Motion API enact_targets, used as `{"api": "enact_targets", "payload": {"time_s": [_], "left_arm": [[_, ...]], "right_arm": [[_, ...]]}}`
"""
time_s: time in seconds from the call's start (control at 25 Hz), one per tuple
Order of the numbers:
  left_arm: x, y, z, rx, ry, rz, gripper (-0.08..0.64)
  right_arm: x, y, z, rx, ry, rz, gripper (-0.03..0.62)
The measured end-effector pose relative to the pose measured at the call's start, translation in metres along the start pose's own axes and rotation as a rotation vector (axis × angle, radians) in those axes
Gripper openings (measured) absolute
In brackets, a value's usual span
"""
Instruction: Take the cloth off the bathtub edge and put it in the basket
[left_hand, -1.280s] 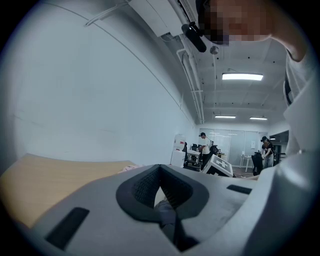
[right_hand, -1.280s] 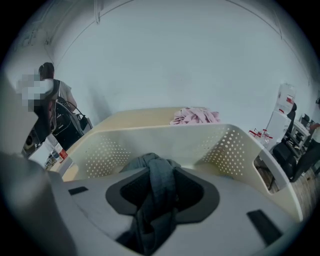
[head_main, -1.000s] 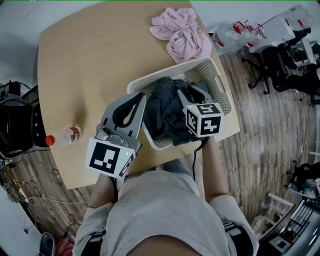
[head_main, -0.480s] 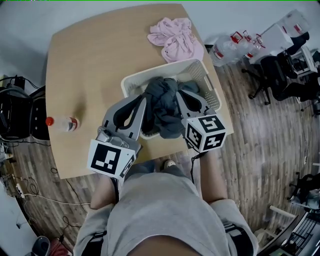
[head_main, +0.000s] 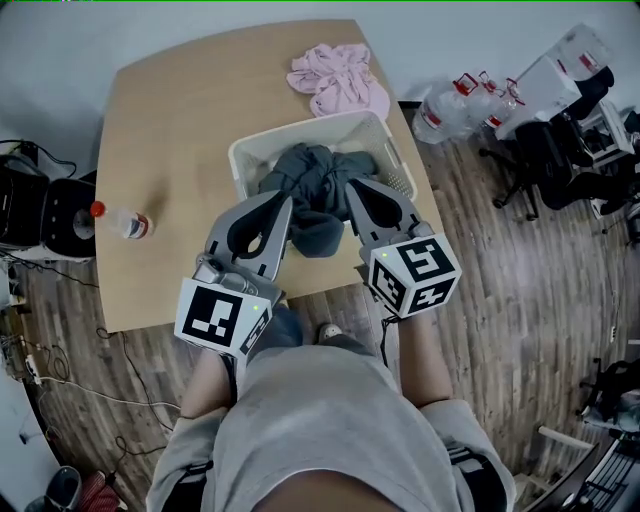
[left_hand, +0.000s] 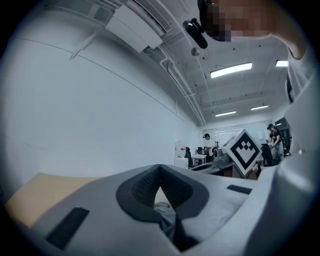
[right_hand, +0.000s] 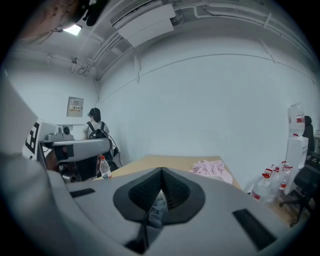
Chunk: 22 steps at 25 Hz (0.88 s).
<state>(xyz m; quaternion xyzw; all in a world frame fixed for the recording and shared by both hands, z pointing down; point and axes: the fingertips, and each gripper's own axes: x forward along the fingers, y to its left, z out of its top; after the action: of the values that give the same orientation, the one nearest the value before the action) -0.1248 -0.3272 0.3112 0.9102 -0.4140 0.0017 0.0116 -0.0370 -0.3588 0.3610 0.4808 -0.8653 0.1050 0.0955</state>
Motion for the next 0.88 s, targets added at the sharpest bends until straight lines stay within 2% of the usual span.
{"api": "enact_targets", "payload": {"time_s": [0.28, 0.64, 0.88], "left_arm": [[-0.018, -0.046, 0.009, 0.031, -0.012, 0.031, 0.015], [-0.042, -0.099, 0.018, 0.068, -0.029, 0.083, 0.014], [-0.054, -0.127, 0.023, 0.085, -0.040, 0.110, 0.014]], "right_arm": [[-0.049, 0.011, 0.009, 0.002, -0.071, 0.064, 0.009], [-0.107, 0.020, 0.005, -0.066, -0.129, 0.104, 0.009], [-0.141, 0.024, 0.004, -0.076, -0.173, 0.137, 0.009]]}}
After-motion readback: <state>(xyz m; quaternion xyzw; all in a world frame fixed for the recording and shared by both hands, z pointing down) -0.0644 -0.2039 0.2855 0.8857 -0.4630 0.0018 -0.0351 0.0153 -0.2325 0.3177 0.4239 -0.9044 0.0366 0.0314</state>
